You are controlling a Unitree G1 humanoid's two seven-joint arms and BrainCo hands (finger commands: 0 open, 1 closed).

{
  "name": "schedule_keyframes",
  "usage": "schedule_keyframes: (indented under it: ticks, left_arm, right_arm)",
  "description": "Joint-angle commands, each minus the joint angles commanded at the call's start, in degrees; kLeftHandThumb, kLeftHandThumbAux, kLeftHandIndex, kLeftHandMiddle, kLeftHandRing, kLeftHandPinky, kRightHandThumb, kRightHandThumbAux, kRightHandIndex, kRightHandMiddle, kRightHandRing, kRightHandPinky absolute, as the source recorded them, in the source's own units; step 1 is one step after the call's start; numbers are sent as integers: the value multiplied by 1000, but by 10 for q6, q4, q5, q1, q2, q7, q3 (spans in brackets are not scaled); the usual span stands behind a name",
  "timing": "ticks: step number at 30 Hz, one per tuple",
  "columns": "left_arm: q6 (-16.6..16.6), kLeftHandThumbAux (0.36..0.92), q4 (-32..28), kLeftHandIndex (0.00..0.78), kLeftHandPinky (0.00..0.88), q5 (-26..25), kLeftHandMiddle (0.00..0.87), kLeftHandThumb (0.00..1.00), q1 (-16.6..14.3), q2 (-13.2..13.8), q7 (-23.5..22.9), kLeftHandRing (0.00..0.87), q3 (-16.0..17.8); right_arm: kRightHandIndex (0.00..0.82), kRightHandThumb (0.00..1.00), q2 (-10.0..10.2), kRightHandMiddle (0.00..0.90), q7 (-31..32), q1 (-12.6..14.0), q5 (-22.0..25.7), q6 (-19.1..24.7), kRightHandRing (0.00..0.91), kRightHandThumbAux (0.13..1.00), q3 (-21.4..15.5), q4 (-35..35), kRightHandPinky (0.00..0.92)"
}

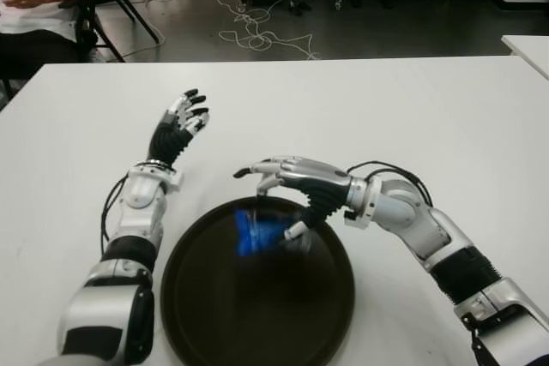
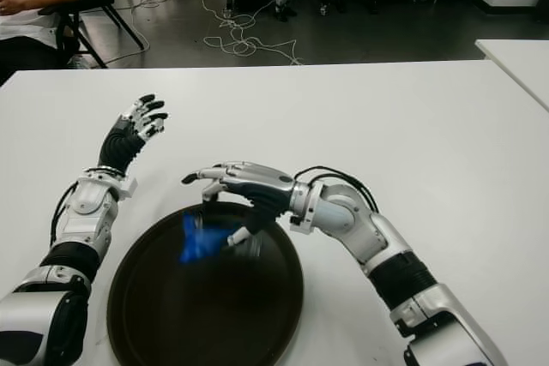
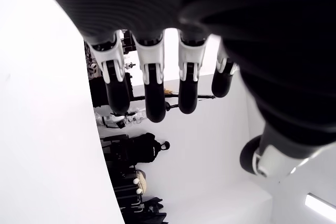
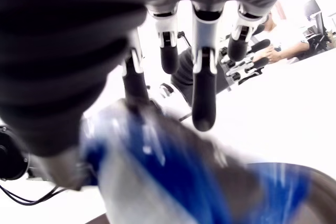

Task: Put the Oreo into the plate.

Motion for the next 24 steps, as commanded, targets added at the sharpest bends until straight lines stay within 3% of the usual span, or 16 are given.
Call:
schedule_keyframes:
  ticks: [8, 24]
  left_arm:
    - [2, 602, -1, 112, 199, -2, 176, 230, 0, -2, 0, 171, 2]
    - [5, 563, -2, 104, 191, -2, 174, 237, 1, -2, -1, 170, 2]
  right_arm:
    - [0, 0, -4, 0, 2, -1, -5, 12, 0, 538, 0, -2, 0]
    - [0, 0, -4, 0, -11, -2, -5, -7, 0, 393, -2, 8, 0]
